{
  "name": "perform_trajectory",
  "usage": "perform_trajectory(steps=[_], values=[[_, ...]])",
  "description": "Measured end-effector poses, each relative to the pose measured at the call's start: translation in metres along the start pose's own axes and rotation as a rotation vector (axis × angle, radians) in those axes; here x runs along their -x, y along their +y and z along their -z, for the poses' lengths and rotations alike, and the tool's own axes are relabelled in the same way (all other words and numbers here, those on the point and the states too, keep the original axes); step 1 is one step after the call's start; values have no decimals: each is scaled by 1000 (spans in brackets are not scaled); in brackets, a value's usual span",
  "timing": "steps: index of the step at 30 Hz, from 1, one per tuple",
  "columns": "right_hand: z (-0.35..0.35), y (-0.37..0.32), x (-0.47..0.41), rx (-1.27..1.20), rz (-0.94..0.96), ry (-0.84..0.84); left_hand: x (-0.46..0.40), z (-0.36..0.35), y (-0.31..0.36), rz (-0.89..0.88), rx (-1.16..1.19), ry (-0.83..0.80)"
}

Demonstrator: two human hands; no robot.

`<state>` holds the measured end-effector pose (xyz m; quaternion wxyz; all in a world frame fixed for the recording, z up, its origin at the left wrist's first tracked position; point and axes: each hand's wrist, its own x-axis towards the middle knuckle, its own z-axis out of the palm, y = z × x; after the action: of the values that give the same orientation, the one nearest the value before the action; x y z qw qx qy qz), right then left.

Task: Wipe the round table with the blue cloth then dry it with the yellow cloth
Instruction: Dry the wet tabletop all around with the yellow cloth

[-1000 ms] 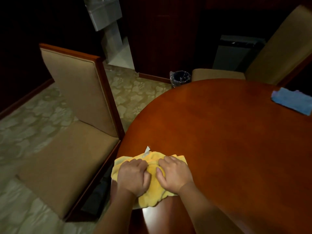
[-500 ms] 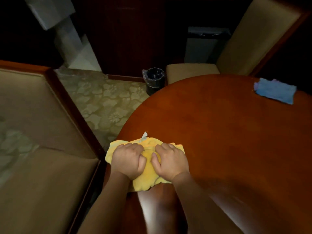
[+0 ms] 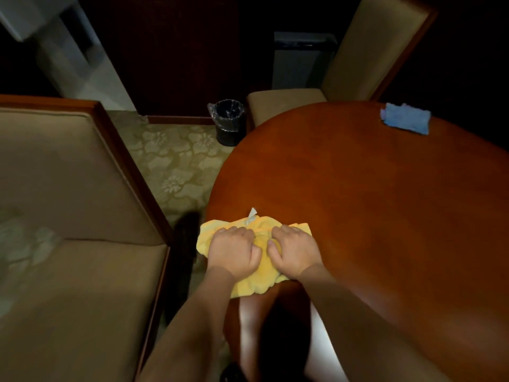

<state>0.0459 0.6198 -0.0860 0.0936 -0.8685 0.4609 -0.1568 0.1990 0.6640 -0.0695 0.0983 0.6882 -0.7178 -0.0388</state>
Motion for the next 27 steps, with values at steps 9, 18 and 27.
perform_trajectory(steps=[9,18,27], values=[[2,-21,43,1,-75,-8,31,4,2,-103,14,-81],[-13,-3,17,8,-86,119,-18,-8,-17,-252,45,-41],[-19,34,-44,31,-117,195,-91,-23,-24,-254,28,35]])
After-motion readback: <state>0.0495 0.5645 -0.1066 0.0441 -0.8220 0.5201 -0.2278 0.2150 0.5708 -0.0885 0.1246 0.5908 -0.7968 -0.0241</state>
